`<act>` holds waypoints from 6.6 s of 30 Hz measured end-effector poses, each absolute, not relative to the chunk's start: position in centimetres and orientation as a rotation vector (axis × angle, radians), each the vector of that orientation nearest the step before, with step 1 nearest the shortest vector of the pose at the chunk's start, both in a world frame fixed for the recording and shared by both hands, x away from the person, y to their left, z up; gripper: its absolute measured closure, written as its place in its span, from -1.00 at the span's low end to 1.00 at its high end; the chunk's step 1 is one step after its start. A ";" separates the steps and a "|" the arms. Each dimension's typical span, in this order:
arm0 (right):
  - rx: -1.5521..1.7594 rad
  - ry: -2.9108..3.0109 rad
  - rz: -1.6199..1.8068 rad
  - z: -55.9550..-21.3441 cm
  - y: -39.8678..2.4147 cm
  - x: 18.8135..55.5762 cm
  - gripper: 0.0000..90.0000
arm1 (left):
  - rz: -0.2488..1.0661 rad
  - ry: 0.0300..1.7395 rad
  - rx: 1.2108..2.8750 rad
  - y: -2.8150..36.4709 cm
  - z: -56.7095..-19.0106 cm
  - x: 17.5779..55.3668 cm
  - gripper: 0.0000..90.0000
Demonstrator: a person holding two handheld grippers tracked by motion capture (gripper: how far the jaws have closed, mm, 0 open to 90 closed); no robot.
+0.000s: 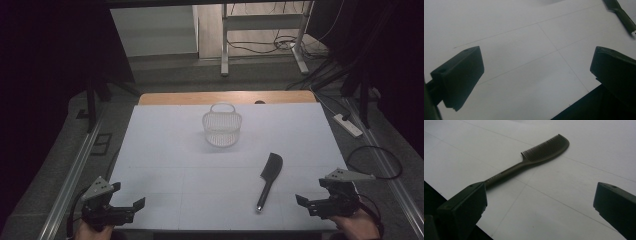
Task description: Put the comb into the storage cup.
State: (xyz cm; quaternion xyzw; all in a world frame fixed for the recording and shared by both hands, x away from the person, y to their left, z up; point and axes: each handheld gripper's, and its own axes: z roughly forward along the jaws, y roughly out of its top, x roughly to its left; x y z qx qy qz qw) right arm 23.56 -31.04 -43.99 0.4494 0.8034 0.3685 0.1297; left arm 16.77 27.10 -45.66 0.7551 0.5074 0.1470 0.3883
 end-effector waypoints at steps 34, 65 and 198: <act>1.224 2.459 1.020 -44.1 -27.5 26.5 -1.00 | 0.372 1.290 1.915 27.1 -45.7 16.8 -1.00; 1.167 2.570 0.886 -44.4 -23.5 28.7 -1.00 | 0.368 1.287 1.915 27.1 -45.7 16.9 -1.00; 1.168 2.815 0.534 -49.5 -25.2 32.0 0.97 | 0.363 1.278 1.923 27.0 -45.7 17.1 -1.00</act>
